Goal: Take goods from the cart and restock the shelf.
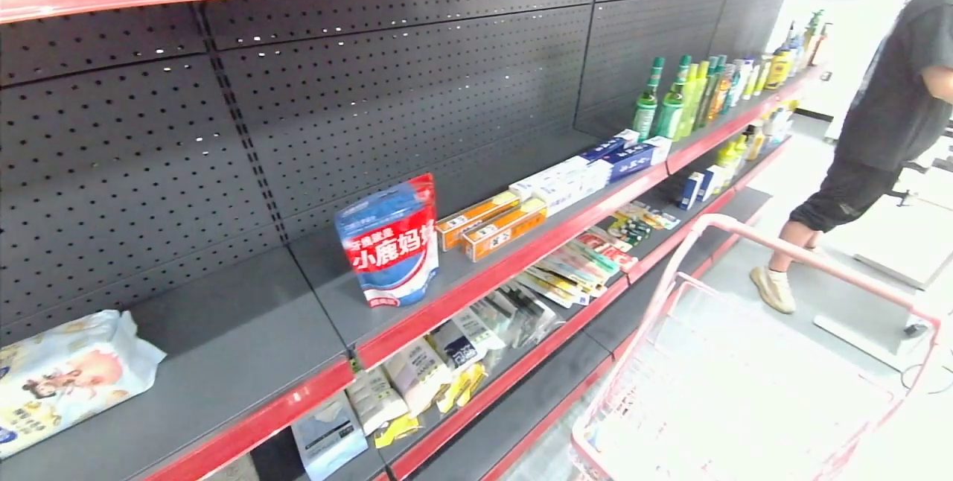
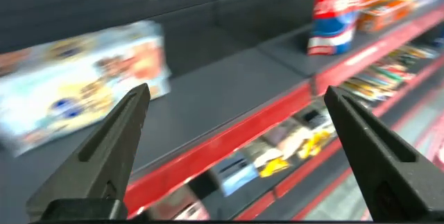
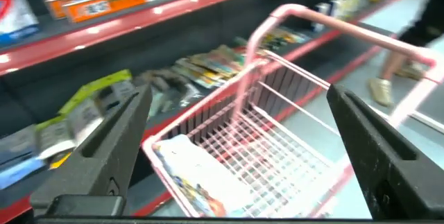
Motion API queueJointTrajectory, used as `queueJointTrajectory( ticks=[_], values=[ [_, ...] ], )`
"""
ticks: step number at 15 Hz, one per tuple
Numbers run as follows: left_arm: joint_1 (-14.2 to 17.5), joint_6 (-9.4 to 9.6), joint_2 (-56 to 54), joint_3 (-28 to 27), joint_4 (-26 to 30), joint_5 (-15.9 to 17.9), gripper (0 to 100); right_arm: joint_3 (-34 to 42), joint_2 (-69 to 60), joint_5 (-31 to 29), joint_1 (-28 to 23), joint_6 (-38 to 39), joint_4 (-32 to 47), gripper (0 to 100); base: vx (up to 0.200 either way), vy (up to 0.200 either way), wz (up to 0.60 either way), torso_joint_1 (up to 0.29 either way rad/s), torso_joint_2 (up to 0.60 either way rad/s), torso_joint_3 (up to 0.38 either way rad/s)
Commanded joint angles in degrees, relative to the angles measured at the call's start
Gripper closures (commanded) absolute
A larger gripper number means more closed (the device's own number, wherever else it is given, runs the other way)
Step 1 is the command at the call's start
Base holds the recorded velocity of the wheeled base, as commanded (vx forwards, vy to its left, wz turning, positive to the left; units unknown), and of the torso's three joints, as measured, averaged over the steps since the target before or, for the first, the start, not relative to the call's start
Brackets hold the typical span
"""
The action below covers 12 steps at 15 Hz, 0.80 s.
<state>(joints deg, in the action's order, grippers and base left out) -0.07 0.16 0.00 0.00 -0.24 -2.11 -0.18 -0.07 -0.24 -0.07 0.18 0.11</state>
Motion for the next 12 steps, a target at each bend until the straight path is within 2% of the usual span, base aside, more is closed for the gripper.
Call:
queueJointTrajectory(
  ticks=[1,9,10,12],
  values=[
    [0.0,0.02,0.0,0.0,0.0,-0.1,0,0.0,0.1,0.0,0.0,0.0,0.0,0,0.000,0.000,0.00,0.000,0.00,0.000],
    [0.1,0.02,0.0,0.0,0.0,0.0,0,-0.7,3.6,0.0,-0.1,-0.4,0.1,0,0.000,0.000,0.00,0.000,0.00,0.000],
    [0.0,-0.07,0.1,0.0,0.0,0.0,0,-7.6,10.4,1.2,0.5,0.0,0.2,0,0.000,0.000,0.00,0.000,0.00,0.000],
    [0.0,0.02,0.0,0.0,0.0,0.0,0,-27.2,30.9,0.8,0.4,4.7,0.5,0,0.000,0.000,0.00,0.000,0.00,0.000]
  ],
)
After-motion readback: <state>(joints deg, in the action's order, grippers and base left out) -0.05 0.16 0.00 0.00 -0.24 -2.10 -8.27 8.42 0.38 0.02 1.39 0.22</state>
